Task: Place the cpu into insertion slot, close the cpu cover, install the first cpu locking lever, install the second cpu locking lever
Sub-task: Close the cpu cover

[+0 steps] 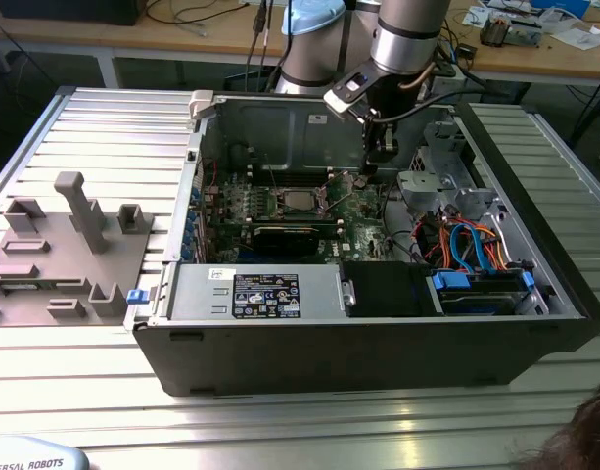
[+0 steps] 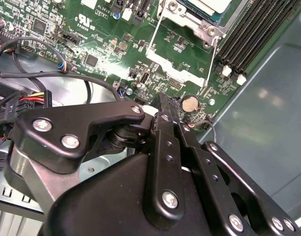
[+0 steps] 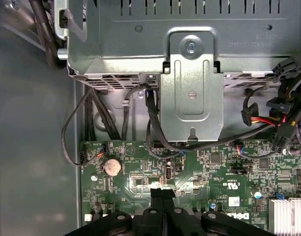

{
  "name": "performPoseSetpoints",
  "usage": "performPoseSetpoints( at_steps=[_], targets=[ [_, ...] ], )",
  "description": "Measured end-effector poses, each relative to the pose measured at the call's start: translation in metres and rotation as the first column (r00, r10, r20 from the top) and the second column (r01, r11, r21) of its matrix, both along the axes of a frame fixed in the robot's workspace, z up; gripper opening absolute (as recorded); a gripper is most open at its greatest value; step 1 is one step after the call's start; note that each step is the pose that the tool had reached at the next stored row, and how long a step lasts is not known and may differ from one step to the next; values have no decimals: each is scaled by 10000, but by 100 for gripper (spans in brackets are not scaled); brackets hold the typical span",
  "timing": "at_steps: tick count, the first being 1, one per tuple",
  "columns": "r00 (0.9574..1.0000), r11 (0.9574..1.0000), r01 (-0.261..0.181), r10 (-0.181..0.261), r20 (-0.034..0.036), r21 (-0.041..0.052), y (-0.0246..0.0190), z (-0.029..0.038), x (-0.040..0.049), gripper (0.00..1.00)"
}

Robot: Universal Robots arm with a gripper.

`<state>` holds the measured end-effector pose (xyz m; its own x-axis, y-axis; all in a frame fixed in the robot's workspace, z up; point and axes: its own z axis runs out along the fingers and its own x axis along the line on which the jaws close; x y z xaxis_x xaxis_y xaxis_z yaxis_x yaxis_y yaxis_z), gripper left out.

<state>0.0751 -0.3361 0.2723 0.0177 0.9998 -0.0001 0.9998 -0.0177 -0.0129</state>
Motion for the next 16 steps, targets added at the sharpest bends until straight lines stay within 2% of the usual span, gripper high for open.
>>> performPoseSetpoints(
  at_steps=[13, 15, 16],
  targets=[
    [10000, 10000, 0, 0, 0, 2, 0, -82, 12, 11],
    [9999, 9999, -125, 125, 0, 2, 0, -106, 12, 11],
    [9995, 9995, -323, 323, 0, 2, 0, -116, 12, 11]
  ],
)
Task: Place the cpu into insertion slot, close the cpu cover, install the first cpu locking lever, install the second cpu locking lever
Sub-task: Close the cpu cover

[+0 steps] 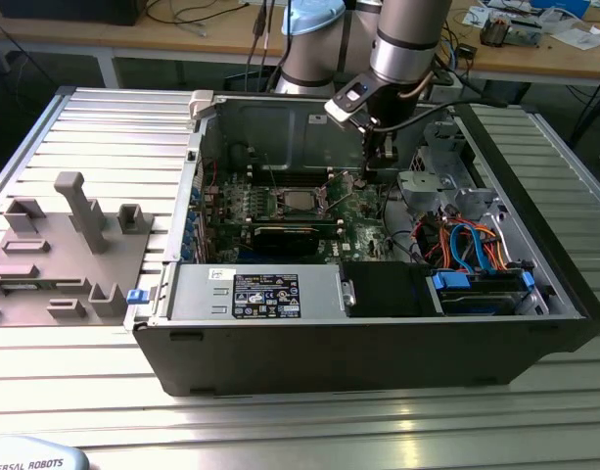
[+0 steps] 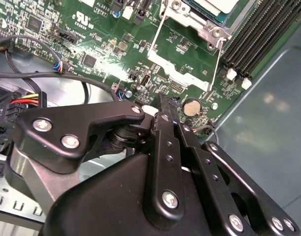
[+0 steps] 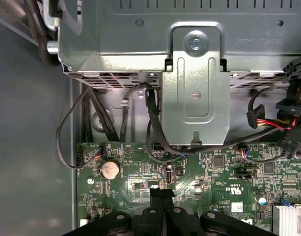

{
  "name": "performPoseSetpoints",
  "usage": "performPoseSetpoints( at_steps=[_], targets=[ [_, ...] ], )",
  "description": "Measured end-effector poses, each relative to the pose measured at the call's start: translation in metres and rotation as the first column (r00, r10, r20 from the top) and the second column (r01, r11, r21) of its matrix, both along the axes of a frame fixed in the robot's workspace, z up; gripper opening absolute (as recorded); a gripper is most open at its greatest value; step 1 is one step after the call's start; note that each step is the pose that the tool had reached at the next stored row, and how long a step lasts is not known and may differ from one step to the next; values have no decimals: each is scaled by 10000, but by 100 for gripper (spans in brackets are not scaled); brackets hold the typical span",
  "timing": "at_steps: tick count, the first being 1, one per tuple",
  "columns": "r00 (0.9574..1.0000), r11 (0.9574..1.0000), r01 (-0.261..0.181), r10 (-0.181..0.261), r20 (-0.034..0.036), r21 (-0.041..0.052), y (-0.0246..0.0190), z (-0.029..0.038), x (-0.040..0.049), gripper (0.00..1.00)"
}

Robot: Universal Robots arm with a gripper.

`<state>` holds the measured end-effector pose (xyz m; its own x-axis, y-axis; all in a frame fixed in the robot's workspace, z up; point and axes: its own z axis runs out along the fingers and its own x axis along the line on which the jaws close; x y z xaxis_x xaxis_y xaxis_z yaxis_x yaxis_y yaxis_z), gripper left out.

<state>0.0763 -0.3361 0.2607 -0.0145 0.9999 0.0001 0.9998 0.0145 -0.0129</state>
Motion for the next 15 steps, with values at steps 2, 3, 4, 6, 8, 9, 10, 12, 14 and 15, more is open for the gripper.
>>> performPoseSetpoints(
  at_steps=[2, 3, 4, 6, 8, 9, 10, 12, 14, 15],
  targets=[
    [10000, 10000, -26, 26, 1, 4, 0, -14, 0, 11],
    [10000, 10000, -28, 28, 0, 8, 0, -33, 0, 11],
    [10000, 10000, -26, 26, 0, 10, 0, -49, -1, 11],
    [10000, 10000, -26, 26, 1, 13, 0, -80, -16, 11],
    [10000, 10000, -26, 26, 0, 17, 0, -99, -40, 11],
    [10000, 10000, -26, 26, 0, 18, 0, -110, -61, 11],
    [10000, 10000, -26, 26, 0, 19, 0, -116, -74, 11],
    [10000, 10000, -25, 25, 0, 21, 0, -126, -101, 11],
    [10000, 10000, -26, 26, 0, 23, 0, -132, -121, 11],
    [10000, 10000, -26, 26, 0, 23, 0, -135, -130, 11]
  ],
)
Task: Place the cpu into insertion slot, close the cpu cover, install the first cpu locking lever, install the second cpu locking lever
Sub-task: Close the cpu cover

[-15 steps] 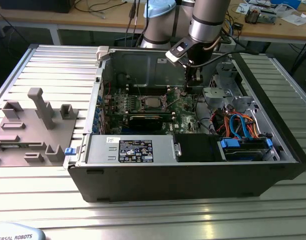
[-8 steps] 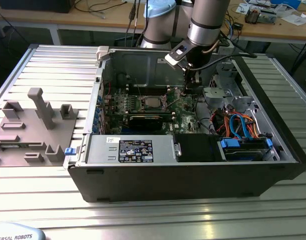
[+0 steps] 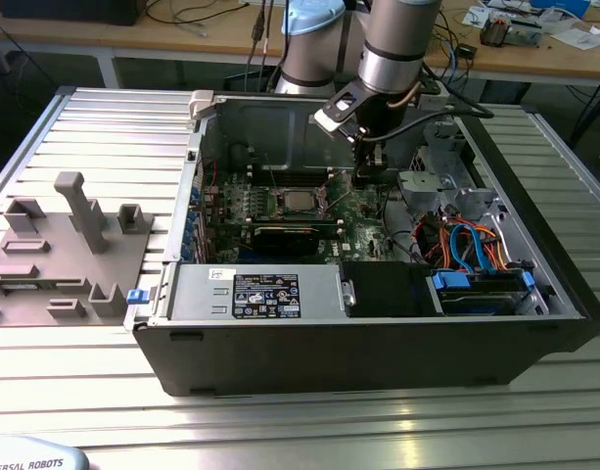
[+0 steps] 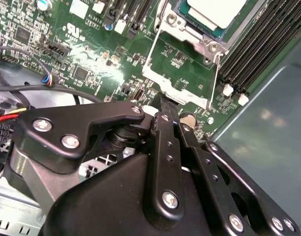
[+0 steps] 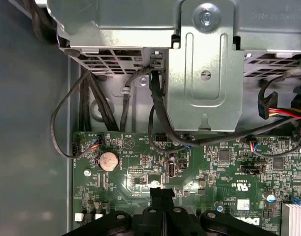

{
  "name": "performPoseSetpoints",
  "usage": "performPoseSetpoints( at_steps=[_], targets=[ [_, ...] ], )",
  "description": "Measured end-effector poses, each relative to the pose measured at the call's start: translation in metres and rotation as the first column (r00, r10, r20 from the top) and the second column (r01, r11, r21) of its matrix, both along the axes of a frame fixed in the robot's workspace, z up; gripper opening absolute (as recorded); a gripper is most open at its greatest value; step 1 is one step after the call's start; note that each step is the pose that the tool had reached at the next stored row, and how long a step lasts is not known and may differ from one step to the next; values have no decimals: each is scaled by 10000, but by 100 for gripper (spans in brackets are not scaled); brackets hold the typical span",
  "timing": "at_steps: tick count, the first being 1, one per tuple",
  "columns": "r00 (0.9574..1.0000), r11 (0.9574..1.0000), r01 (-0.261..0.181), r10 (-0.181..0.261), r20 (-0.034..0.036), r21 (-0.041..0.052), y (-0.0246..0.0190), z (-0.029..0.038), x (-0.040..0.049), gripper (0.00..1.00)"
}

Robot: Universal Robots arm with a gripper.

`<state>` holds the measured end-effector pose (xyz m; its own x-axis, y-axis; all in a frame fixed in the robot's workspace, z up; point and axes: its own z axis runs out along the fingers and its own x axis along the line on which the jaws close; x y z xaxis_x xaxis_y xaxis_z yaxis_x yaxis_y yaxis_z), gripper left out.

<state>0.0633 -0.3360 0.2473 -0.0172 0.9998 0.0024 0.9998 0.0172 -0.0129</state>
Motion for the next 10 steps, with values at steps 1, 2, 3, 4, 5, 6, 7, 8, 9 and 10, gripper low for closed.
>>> performPoseSetpoints(
  at_steps=[1, 2, 3, 4, 5, 6, 7, 8, 9, 10],
  targets=[
    [10000, 10000, 0, 0, 0, -1, 0, -3, -11, 11],
    [10000, 10000, 0, 0, 0, 0, 0, -5, -17, 11],
    [10000, 10000, 0, 0, 0, 2, 0, -7, -27, 11],
    [10000, 10000, 0, 0, 1, 2, 0, -8, -39, 11],
    [10000, 10000, 0, 0, 0, 1, 0, -8, -48, 11],
    [10000, 10000, 1, -1, 1, 1, 0, -10, -64, 11],
    [10000, 10000, 1, -1, 0, 2, 0, -11, -74, 11],
    [10000, 10000, 0, 0, 0, 2, 0, -13, -89, 11],
    [10000, 10000, 0, 0, 0, 2, 0, -14, -100, 11],
    [10000, 10000, 0, 0, 0, 1, 0, -15, -107, 11]
  ],
)
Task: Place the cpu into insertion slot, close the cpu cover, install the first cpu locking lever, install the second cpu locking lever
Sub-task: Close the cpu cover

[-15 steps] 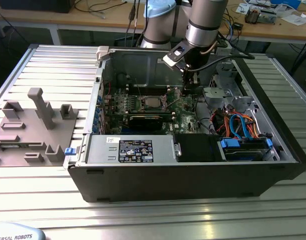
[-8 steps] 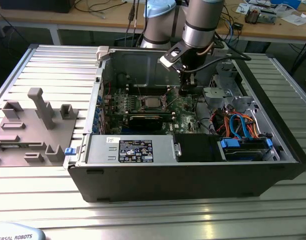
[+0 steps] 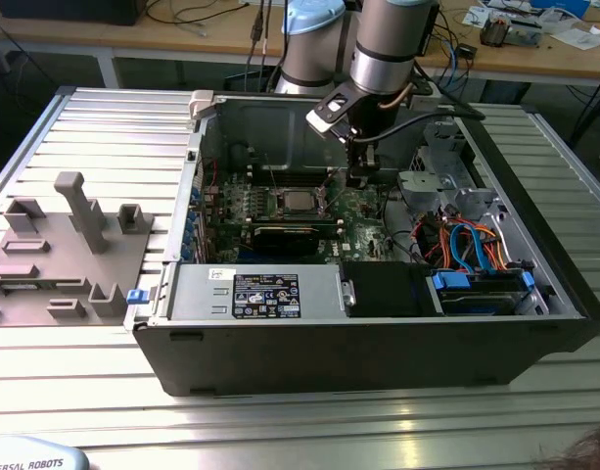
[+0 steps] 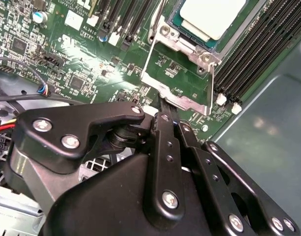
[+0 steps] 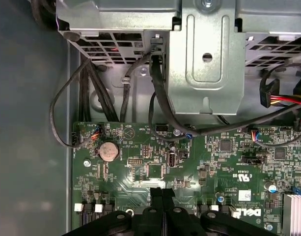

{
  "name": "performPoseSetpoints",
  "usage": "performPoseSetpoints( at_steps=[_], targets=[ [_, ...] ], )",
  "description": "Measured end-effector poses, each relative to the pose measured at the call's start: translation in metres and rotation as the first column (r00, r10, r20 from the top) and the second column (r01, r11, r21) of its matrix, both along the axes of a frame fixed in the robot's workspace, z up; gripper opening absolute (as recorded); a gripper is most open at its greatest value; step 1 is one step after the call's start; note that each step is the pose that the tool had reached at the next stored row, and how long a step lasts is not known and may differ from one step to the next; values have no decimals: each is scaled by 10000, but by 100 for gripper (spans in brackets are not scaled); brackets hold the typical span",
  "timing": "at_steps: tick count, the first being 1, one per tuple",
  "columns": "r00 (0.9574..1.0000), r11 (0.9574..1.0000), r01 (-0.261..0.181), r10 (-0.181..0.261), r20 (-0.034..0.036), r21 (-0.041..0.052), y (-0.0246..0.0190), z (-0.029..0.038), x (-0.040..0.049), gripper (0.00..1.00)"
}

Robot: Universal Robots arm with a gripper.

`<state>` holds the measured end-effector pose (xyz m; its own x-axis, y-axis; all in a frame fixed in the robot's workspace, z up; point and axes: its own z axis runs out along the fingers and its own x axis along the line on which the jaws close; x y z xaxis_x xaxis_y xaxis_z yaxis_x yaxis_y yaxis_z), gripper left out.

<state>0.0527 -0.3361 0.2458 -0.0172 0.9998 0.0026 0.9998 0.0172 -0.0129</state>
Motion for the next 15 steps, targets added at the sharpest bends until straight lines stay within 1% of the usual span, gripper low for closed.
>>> performPoseSetpoints(
  at_steps=[8, 15],
  targets=[
    [10000, 10000, -1, 1, 2, -1, 0, -3, -95, 11],
    [10000, 10000, 1, -1, 2, 0, 0, -5, -141, 11]
  ],
)
